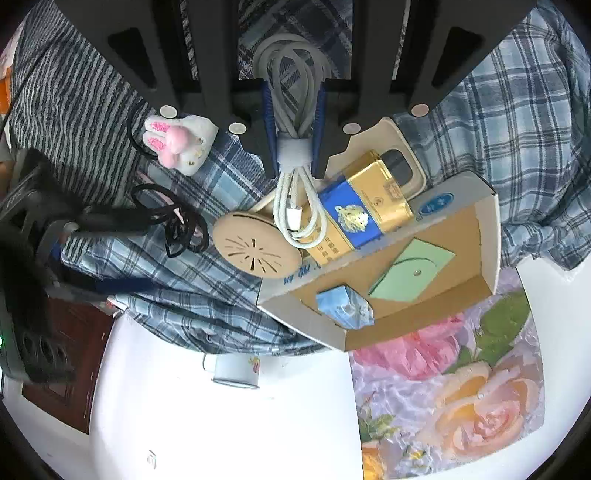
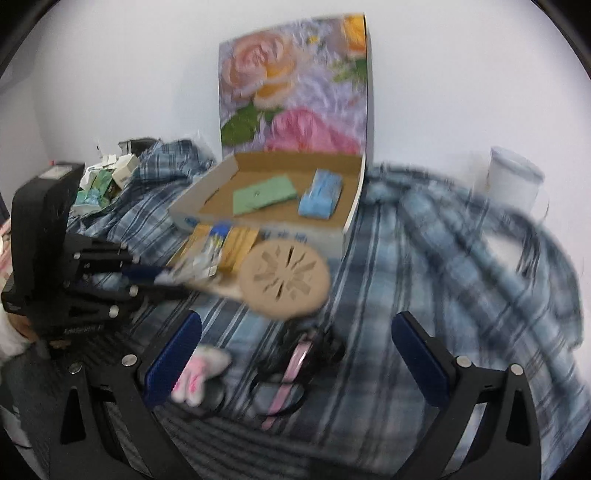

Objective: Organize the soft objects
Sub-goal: 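Grasp the white coiled cable with the left tool while the right tool grasps the black scissors, then lift the white cable with the left tool while the right tool lifts the scissors toward the box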

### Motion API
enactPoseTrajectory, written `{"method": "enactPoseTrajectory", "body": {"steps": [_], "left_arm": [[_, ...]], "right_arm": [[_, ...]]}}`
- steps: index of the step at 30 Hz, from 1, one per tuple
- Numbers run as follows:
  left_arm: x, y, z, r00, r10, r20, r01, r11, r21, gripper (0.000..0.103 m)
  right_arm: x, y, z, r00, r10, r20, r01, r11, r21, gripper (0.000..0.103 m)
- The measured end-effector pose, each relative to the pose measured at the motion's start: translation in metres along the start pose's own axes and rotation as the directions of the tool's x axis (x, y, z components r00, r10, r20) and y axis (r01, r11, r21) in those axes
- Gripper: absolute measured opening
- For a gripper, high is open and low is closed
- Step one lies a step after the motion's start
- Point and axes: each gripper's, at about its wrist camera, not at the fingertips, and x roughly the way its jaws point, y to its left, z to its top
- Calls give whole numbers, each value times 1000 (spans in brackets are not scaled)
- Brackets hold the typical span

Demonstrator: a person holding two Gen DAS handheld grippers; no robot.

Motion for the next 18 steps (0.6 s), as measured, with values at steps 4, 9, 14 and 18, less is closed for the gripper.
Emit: {"method": "enactPoseTrajectory", "body": {"steps": [4,9,14,18], "left_arm": [[-3,-1,1,1000,-1,19,1,1000,4,19],[-2,7,1,1000,-20,13,20,999,-36,19],[-3,14,0,999,-41,21,42,997,-71,19],[-5,12,0,998,-53,30,55,997,-62,19]], "right_arm": [[8,13,-3,995,-88,-45,84,993,-77,72],[48,6,-10,968,-177,-180,166,983,-72,68],[44,4,-10,973,-164,-160,154,986,-68,23],[42,14,-11,970,-195,-147,181,978,-109,17]]}}
